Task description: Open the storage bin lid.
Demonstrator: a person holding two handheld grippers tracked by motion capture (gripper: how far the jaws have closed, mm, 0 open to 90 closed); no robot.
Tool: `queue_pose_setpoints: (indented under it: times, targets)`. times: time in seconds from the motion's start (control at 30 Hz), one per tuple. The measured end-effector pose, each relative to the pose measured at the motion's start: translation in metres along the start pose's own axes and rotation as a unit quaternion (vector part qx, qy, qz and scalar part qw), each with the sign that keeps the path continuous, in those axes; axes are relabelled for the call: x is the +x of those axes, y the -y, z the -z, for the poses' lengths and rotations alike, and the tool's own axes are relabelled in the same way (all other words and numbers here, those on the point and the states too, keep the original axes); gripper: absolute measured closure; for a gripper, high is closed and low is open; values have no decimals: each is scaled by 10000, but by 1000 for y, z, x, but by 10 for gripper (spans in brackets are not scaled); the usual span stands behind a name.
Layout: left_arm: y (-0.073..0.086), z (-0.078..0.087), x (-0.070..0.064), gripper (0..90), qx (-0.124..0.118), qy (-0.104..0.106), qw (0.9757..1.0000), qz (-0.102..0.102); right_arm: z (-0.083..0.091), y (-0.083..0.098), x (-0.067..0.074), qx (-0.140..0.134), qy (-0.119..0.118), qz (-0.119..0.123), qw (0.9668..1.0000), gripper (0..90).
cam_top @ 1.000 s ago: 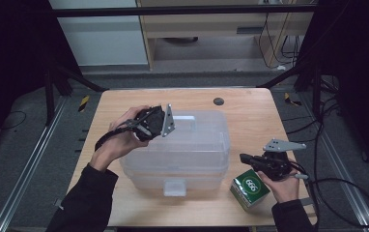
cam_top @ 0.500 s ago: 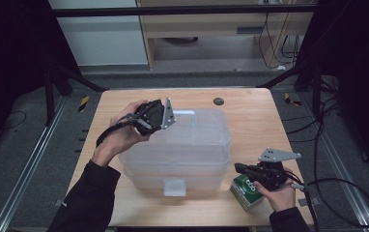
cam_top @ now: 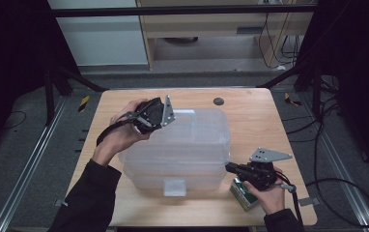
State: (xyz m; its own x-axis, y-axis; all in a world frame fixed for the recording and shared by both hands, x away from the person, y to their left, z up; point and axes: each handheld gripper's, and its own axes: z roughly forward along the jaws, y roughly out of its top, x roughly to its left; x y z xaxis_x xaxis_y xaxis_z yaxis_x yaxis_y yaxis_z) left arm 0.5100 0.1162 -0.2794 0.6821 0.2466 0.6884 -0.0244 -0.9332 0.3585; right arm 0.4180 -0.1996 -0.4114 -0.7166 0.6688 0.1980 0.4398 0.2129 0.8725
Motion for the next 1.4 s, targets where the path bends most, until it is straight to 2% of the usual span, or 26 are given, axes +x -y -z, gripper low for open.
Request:
queue_pose_setpoints:
  times: [0.2,0.27,0.33,0.4,0.47,0.5,0.6,0.63,0.7,0.73,0.77,0.87,0.9,0.93,0.97,1.0,1.07,1.1,1.13,1.17,1.27,1.3,1.37,1.4]
  targets:
    - [2,2,-2,654,-39,22,10000,48,1,0,0,-110,-4,-83,9999,900]
    - [4,3,-2,598,-88,21,9999,142,1,1,0,-85,17,-64,9999,900]
    - [8,5,-2,581,-216,100,9994,270,0,1,0,-63,10,-75,10000,900]
    - [13,10,-2,505,-388,225,9979,476,0,1,0,-76,-8,-87,9999,900]
    - [19,16,0,485,-542,336,9955,695,0,1,0,-58,5,-88,9999,900]
    - [19,16,0,475,-542,336,9955,695,0,1,0,-58,5,-88,9999,900]
    - [31,26,1,443,-753,413,9911,1020,0,1,0,-39,5,-95,9999,900]
    - [31,26,1,435,-753,413,9911,1020,0,1,0,-39,5,-95,9999,900]
    - [38,32,2,428,-874,448,9874,1242,0,1,0,-37,7,-94,9999,900]
    - [45,36,3,413,-980,451,9833,1466,0,1,0,-35,6,-87,10000,900]
    - [45,36,3,406,-980,451,9833,1466,0,1,0,-35,9,-86,10000,900]
    - [57,41,5,389,-1100,367,9755,1868,0,1,0,-31,10,-85,10000,900]
    - [65,45,6,390,-1191,303,9700,2097,0,1,0,-25,20,-85,10000,900]
    - [65,45,6,392,-1191,303,9700,2097,0,1,0,-24,25,-81,10000,900]
    - [71,47,7,392,-1273,254,9645,2299,0,1,0,-24,25,-81,10000,900]
    - [76,48,8,394,-1319,215,9601,2456,0,1,0,-24,25,-81,10000,900]
    - [86,51,9,402,-1370,155,9524,2718,0,1,0,-28,20,-86,10000,899]
    - [96,53,10,412,-1424,67,9461,2909,0,1,0,-27,31,-81,10000,900]
    - [96,53,10,416,-1424,67,9461,2909,0,1,0,-27,31,-81,10000,900]
    - [101,54,10,416,-1437,21,9428,3007,0,1,1,-18,35,-79,10000,899]
    - [116,58,9,443,-1523,-149,9323,3277,0,1,1,3,65,-51,10000,898]
    - [121,60,8,445,-1576,-196,9267,3407,0,1,1,-8,67,-49,10000,898]
    - [130,64,7,462,-1656,-265,9194,3557,0,1,1,-6,67,-50,10000,898]
    - [136,66,5,475,-1679,-318,9147,3663,0,1,1,-2,62,-53,10000,899]
